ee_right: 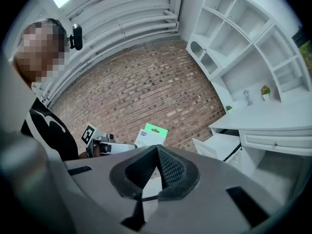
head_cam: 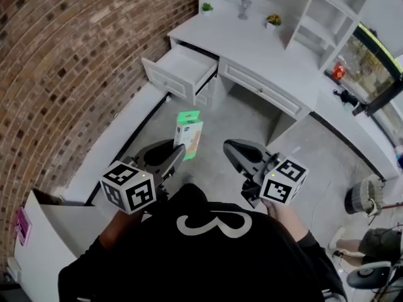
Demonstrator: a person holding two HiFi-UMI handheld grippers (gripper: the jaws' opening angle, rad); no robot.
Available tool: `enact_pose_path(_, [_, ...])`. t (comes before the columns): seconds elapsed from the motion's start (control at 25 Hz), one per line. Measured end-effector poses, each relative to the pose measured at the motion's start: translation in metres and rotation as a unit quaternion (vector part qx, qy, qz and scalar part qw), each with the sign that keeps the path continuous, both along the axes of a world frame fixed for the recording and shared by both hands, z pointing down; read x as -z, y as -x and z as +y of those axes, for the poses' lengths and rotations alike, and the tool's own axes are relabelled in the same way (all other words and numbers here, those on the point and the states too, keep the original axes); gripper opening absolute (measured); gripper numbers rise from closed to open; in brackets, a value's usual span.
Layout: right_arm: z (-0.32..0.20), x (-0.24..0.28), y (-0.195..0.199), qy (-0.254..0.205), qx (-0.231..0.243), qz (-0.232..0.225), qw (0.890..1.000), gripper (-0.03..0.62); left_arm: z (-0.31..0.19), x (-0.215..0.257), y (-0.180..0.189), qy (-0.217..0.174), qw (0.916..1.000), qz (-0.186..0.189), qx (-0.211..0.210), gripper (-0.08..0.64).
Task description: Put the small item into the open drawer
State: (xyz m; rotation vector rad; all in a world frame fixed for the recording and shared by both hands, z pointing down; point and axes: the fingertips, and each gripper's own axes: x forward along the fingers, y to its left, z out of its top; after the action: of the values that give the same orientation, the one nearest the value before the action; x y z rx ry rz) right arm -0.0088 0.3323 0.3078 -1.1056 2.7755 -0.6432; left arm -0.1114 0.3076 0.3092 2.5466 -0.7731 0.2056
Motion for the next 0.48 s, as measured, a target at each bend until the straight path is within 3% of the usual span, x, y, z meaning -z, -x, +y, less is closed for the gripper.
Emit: enact_pose_path(0.48, [-0.061, -0.021, -0.017, 0.018, -0.016, 0.012, 1.0, 0.008, -0.065, -0.022, -0.018, 0.019, 0.9997, 0.004, -0.014, 0.094])
